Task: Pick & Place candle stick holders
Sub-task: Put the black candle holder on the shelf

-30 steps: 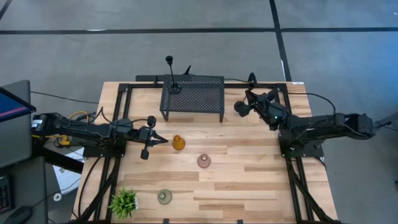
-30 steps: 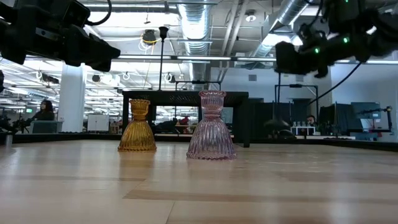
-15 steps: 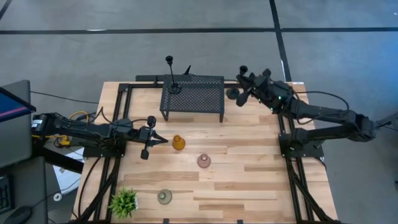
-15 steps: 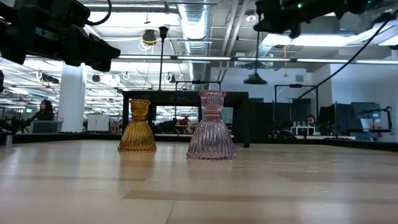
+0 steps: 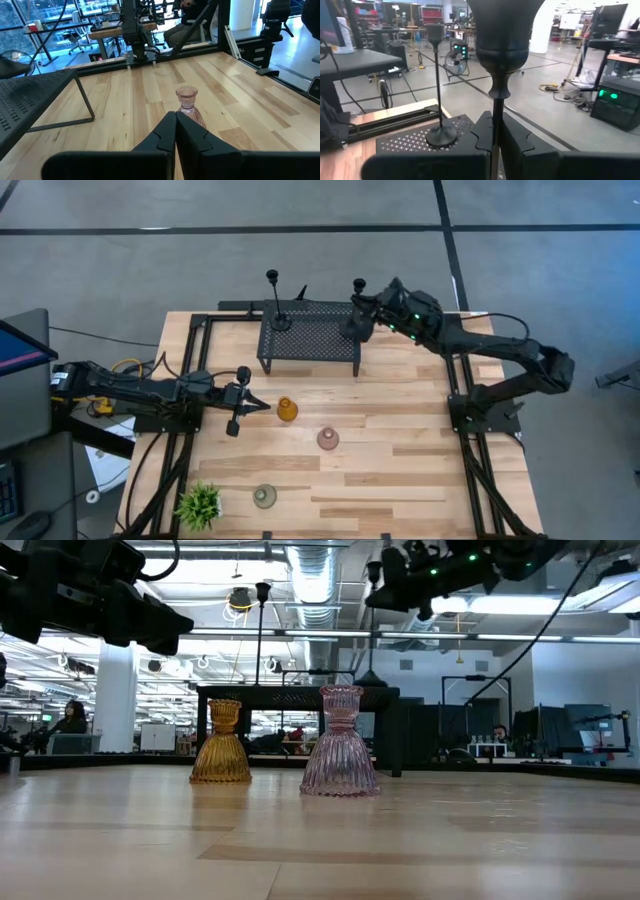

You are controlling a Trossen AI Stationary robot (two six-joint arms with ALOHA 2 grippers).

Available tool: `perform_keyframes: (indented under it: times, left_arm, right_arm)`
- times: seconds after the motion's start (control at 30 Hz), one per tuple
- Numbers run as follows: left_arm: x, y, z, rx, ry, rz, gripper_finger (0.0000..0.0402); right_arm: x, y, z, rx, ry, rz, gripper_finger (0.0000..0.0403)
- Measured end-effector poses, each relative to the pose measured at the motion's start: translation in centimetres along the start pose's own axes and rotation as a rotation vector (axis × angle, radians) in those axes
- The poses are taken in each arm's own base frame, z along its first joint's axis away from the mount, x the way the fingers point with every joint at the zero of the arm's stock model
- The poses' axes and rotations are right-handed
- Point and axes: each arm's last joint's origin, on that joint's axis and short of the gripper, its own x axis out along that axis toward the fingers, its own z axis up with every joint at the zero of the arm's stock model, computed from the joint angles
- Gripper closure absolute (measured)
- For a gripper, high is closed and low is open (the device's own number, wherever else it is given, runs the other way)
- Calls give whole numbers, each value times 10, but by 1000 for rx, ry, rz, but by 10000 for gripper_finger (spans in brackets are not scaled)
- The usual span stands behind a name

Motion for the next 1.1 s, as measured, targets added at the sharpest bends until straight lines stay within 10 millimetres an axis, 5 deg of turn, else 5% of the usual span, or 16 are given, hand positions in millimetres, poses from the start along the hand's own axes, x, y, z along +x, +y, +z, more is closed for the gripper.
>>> perform_keyframes:
  times: [0.43,1.1]
  left_arm:
    - [0,0,0,0,0,0,395]
    - [0,0,0,0,1,0,395]
  right_arm:
    - [42,-5,-8,-5,76,-1,399]
    - [43,-12,-9,20,83,-17,397]
